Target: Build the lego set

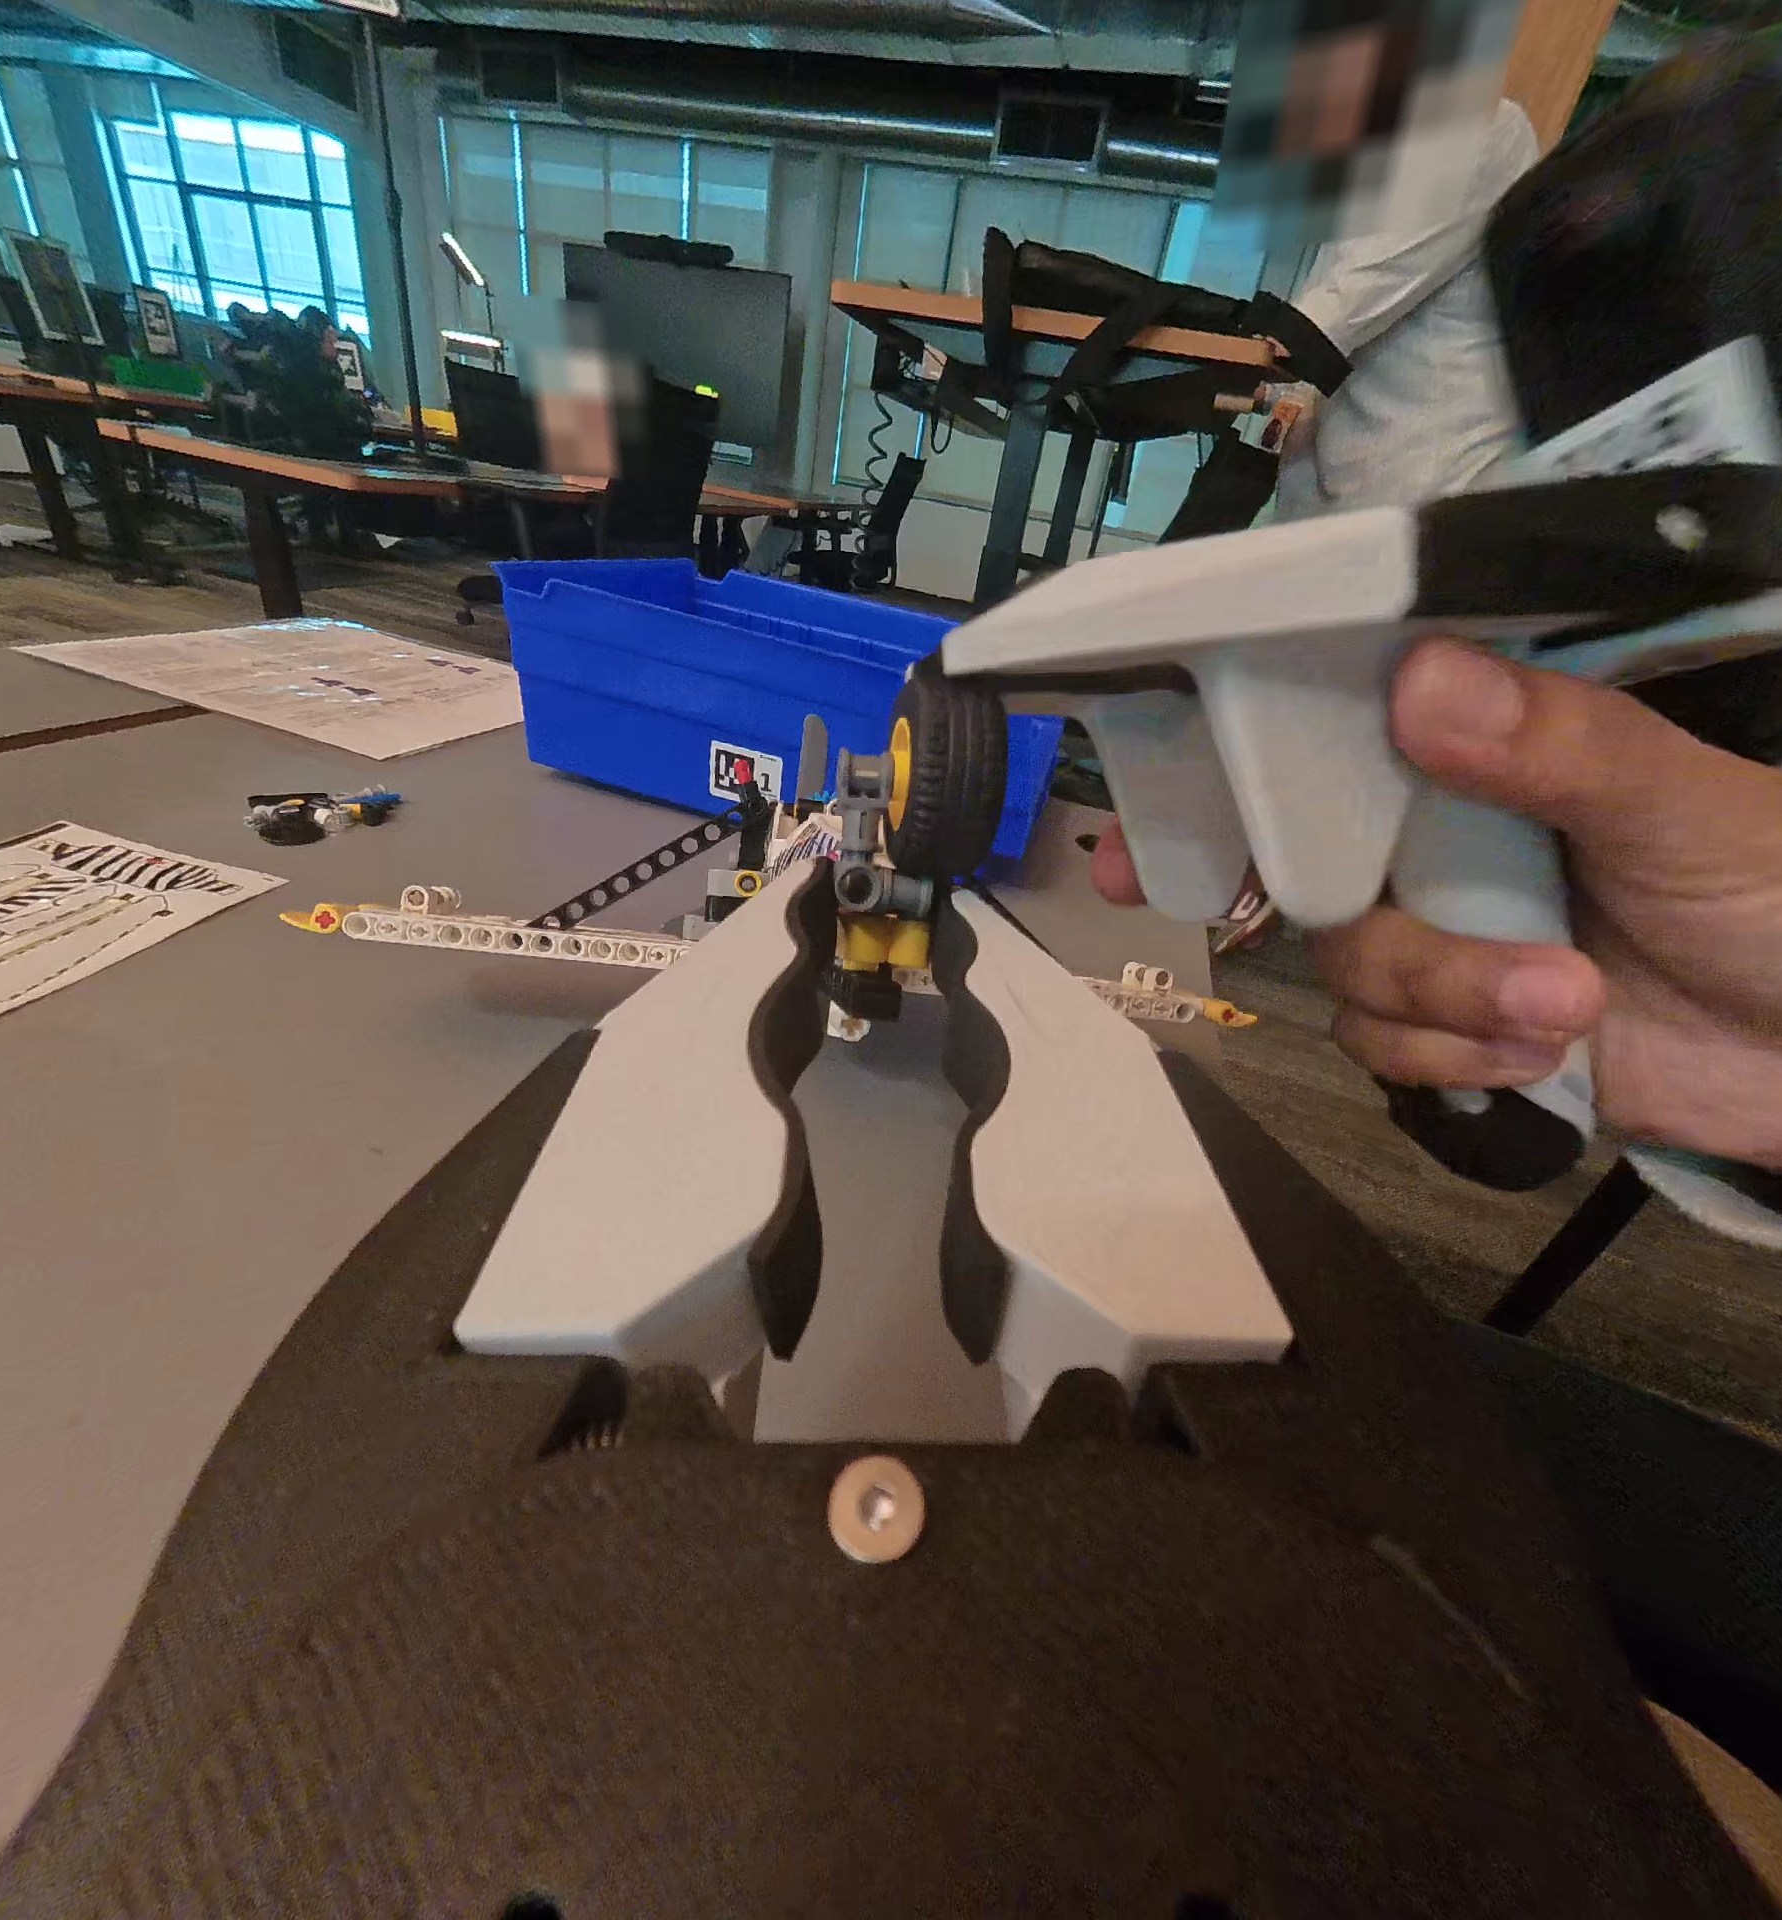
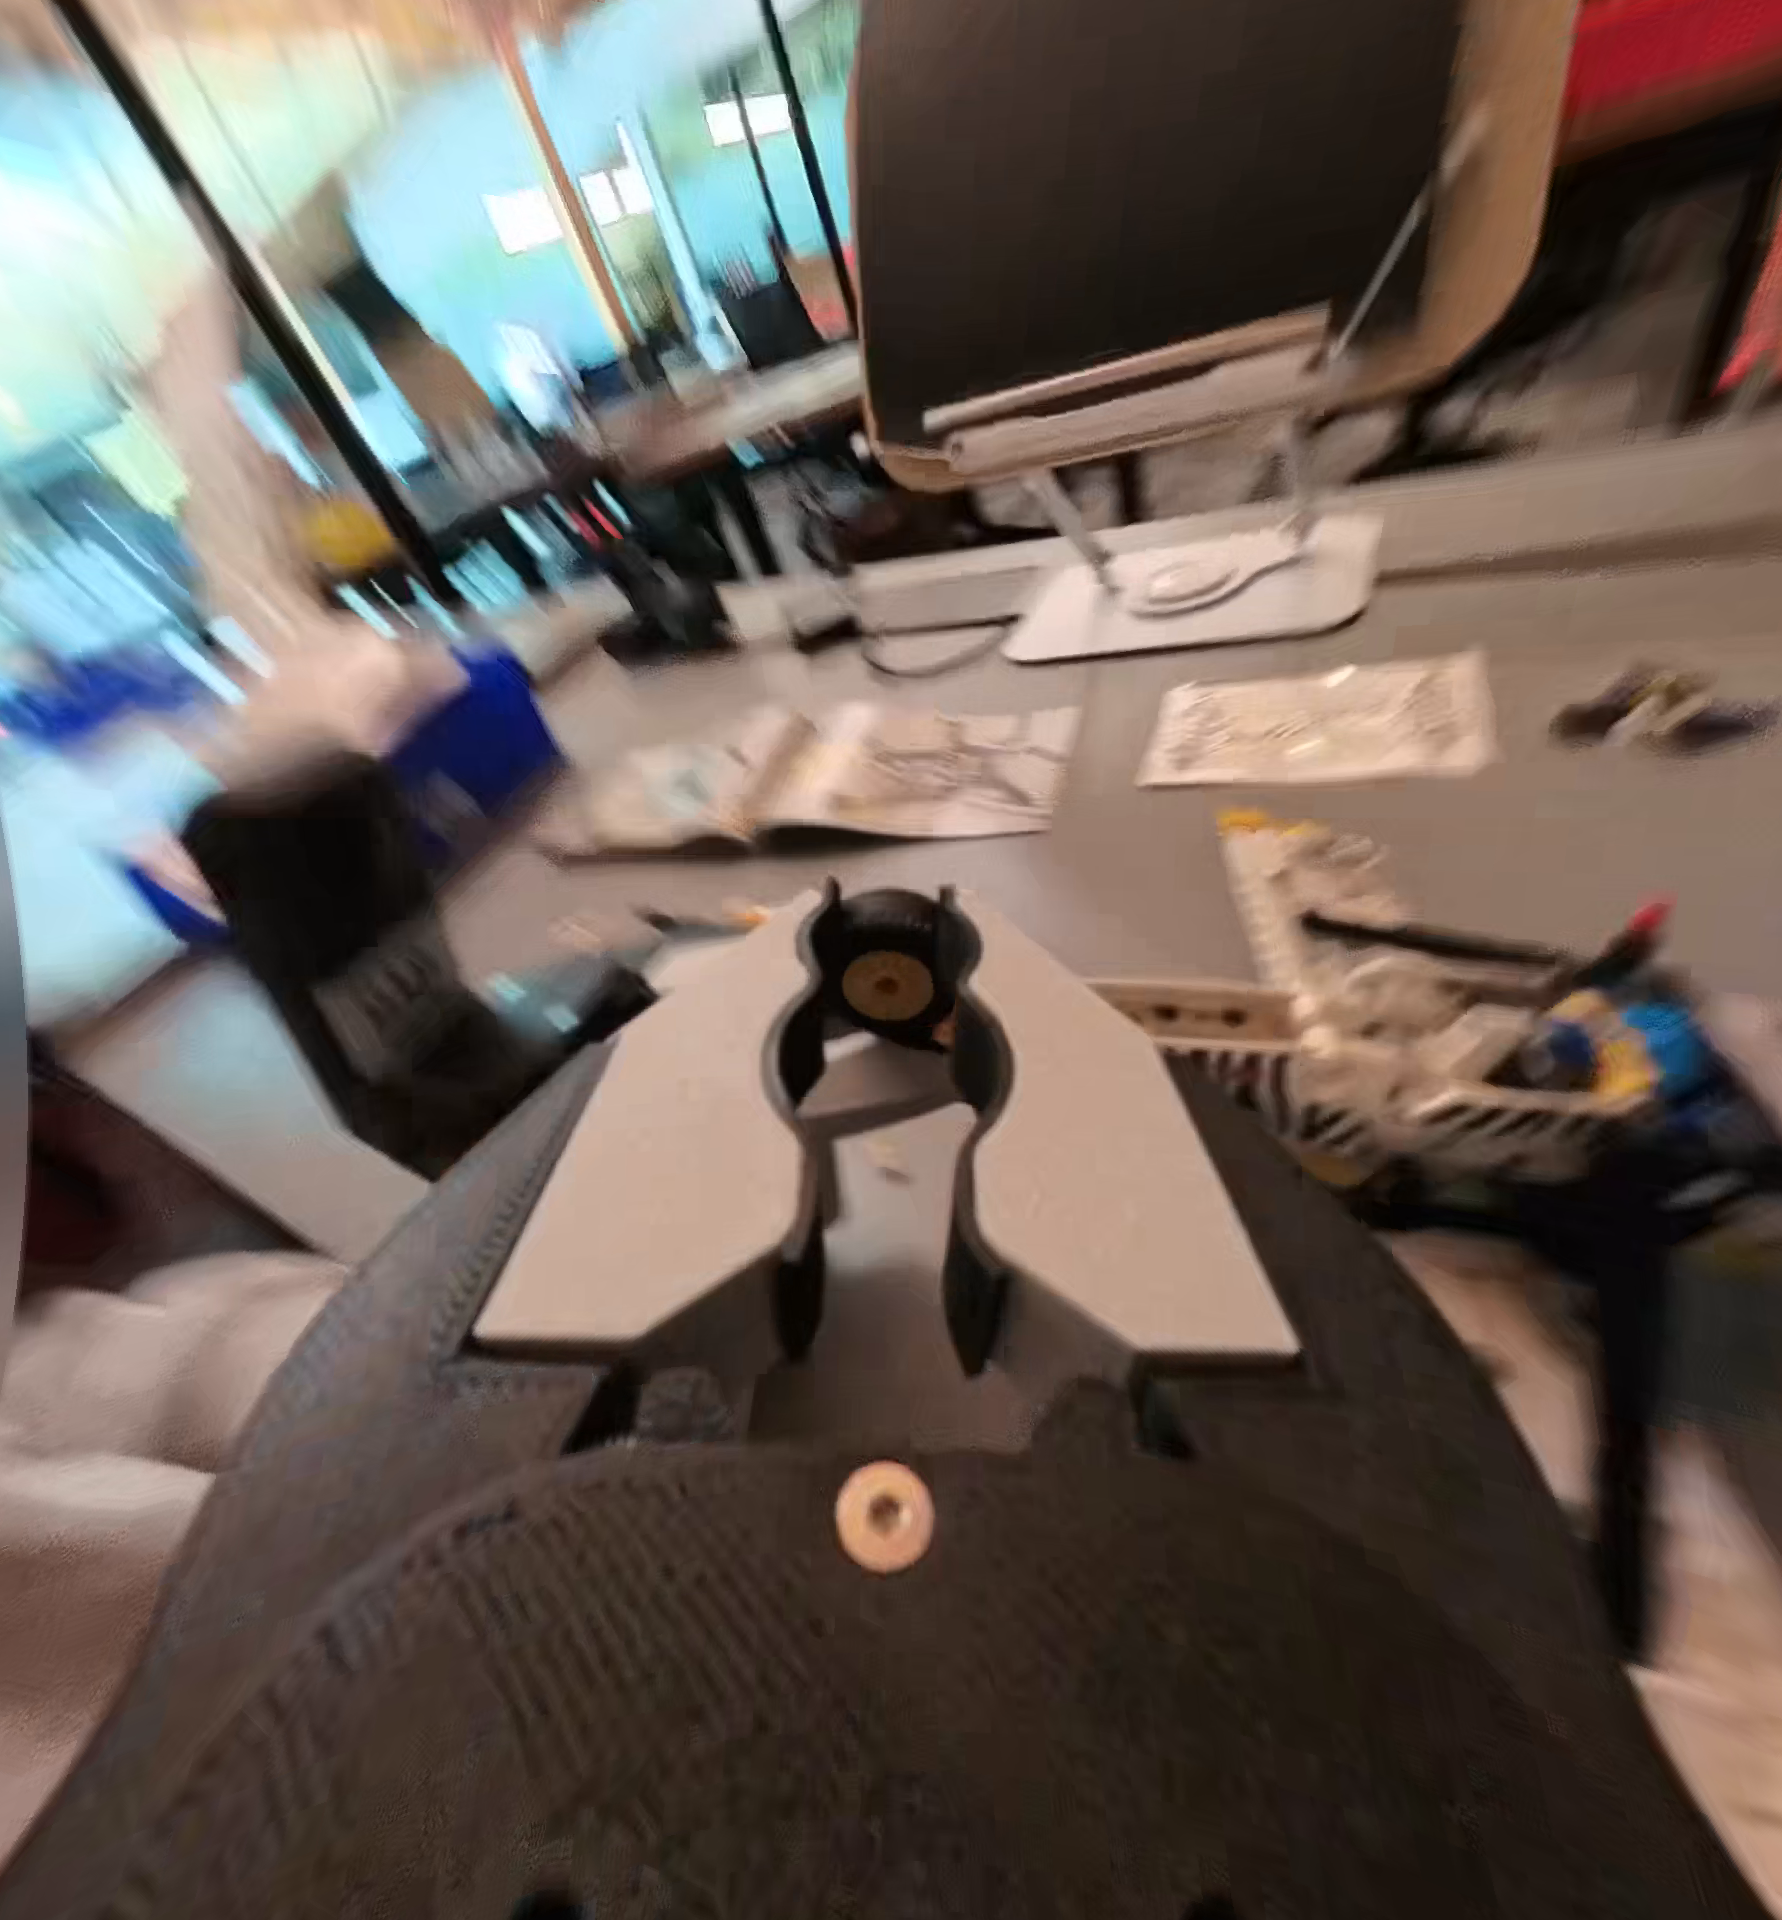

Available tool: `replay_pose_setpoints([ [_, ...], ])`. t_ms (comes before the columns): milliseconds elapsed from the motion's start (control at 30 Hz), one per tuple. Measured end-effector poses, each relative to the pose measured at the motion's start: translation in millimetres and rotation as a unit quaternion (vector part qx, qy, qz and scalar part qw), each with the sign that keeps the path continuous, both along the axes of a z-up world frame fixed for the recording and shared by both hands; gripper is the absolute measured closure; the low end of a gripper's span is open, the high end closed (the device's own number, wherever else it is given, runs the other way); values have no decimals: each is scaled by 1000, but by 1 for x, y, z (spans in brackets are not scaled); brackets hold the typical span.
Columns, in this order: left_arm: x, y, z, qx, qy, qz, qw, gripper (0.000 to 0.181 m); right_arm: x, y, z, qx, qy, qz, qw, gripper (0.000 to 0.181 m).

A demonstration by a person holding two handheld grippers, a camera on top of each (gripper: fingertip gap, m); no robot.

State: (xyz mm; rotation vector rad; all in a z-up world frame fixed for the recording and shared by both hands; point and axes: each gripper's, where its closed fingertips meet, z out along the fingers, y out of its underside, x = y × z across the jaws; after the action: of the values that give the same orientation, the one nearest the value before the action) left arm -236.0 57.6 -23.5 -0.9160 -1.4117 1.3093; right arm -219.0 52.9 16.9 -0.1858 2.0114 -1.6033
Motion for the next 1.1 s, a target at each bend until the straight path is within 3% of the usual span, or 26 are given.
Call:
replay_pose_setpoints([
  [67, -1, 1, -1, -3, -6, 0, 1000, 166, -3, 1, 10, 27, -176, 49, 983, 181],
  [100, -1, 1, -1, -5, -6, 0, 1000, 166, -3, 3, 12, 33, -217, 69, 973, 181],
  [167, -1, 0, -1, -2, -4, 1, 1000, 166, -3, 6, 11, 29, -202, 79, 976, 176],
  [267, 0, -1, -1, 4, -1, 0, 1000, 166, -7, 5, 9, -7, -48, 45, 998, 127],
  [300, 0, -1, -1, 3, -2, 0, 1000, 166, -6, 5, 7, -20, 26, 41, 999, 122],
  [367, -1, 0, -1, -1, -4, 1, 1000, 166, -7, 4, 2, -48, 189, 21, 981, 120],
  [467, -1, 0, -1, -2, -4, 1, 1000, 166, -5, 4, -1, -103, 397, 6, 912, 127],
  [533, 0, 0, -1, -2, -4, 2, 1000, 166, -2, 3, -6, -120, 481, 7, 868, 134],
  [600, -1, 0, -1, -3, -6, 1, 1000, 166, 0, 2, -14, -116, 507, 14, 854, 139],
  [700, -1, 0, -1, -7, -7, 4, 1000, 166, 4, 3, -15, -120, 502, 19, 856, 153],
  [767, -1, 0, -2, 0, -5, 1, 1000, 166, 4, 2, -16, -119, 496, 11, 860, 153],
  [867, 0, -1, -1, 2, -3, 1, 1000, 166, 4, 1, -16, -93, 433, -2, 897, 153],
  [1000, 1, -1, -1, 6, -2, 2, 1000, 166, 3, -1, -14, -23, 200, 3, 979, 153],
  [1100, 1, -2, -2, 7, -3, 4, 1000, 166, 1, -3, -14, 43, -24, 17, 999, 153],
])
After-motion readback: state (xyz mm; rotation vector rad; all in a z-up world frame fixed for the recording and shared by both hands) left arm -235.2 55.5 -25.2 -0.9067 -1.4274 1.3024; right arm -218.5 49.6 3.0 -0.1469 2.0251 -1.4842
